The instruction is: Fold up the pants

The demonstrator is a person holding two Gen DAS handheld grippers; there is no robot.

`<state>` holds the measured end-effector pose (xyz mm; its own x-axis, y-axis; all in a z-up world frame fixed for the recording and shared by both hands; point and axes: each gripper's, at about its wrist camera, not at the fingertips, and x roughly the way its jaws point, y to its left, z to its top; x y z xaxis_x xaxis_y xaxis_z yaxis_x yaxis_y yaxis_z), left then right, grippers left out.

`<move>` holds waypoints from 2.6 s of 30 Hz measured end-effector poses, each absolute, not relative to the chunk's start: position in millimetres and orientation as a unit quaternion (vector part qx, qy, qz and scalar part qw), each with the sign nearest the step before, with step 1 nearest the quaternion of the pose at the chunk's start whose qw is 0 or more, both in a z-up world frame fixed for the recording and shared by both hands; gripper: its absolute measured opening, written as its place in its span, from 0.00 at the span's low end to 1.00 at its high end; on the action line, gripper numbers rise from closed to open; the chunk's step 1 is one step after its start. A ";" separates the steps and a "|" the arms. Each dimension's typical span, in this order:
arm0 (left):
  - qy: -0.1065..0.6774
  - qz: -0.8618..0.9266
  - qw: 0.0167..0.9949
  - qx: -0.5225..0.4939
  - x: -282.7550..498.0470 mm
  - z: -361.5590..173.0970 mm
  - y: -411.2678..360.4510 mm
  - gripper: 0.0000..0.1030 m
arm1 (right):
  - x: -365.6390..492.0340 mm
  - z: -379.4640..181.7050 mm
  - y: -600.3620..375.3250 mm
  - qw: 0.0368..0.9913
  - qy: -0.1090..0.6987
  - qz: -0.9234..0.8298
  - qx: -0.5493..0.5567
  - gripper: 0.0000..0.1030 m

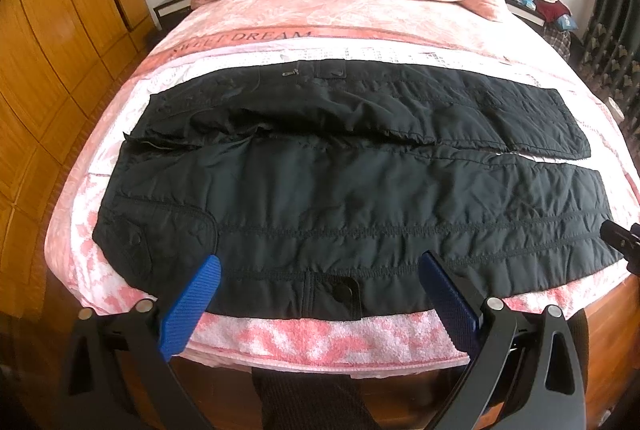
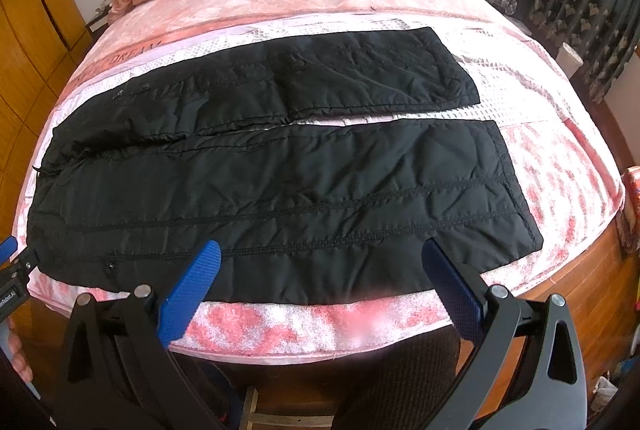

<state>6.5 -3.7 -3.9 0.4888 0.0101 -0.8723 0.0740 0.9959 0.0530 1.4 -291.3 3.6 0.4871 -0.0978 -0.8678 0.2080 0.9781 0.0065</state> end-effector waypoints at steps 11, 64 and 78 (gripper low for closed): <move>0.496 -0.020 0.867 0.039 8.9 -4.1 -5.1 0.96 | 5.0 0.2 -290.9 0.860 0.501 -0.077 0.054 0.98; 0.466 -0.341 0.797 0.180 335.7 -59.9 -274.8 0.96 | 189.7 9.3 -553.3 0.897 0.422 0.134 -0.013 0.13; 0.550 -0.491 0.640 0.216 346.0 -83.8 -311.0 0.57 | 173.1 27.6 -549.2 0.909 0.386 0.153 -0.035 0.13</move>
